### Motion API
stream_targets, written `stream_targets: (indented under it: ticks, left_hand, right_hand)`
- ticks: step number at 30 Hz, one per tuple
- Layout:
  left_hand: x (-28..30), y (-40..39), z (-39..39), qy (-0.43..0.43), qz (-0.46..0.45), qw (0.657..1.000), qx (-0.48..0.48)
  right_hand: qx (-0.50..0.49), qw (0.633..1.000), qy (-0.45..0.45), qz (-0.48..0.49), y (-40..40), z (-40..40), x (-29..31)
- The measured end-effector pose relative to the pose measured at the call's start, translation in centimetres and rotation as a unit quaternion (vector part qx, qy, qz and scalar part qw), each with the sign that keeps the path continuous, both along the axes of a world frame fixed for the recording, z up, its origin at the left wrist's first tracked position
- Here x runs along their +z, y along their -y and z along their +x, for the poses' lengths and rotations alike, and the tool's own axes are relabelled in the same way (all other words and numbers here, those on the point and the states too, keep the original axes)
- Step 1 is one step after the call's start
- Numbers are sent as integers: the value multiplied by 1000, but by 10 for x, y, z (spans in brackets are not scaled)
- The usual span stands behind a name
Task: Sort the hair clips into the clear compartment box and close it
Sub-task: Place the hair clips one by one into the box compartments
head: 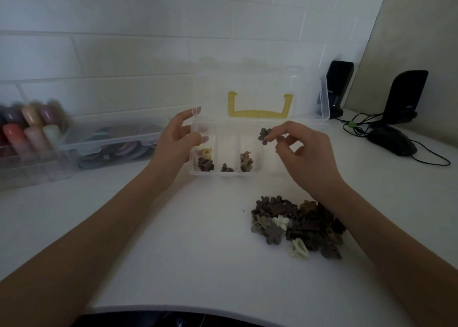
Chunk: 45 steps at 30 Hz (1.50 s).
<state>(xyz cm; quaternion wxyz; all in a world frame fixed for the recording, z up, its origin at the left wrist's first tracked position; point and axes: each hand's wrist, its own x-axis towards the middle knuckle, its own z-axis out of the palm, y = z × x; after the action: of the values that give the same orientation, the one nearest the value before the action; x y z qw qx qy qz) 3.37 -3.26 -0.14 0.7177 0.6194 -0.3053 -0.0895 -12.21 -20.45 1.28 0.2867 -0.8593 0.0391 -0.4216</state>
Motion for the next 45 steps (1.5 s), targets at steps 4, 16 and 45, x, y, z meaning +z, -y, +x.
stream_targets:
  ticks: [4, 16, 45]
  left_hand:
    - [-3, 0, -3, 98, 9, 994, 49]
    - [-3, 4, -10, 150, 2, 984, 95]
    - [-1, 7, -3, 75, 22, 991, 105]
  right_hand:
    - [11, 999, 1, -41, -7, 0, 0]
    - [-19, 958, -74, -276, -16, 1, -9]
    - [175, 938, -274, -117, -16, -21, 38]
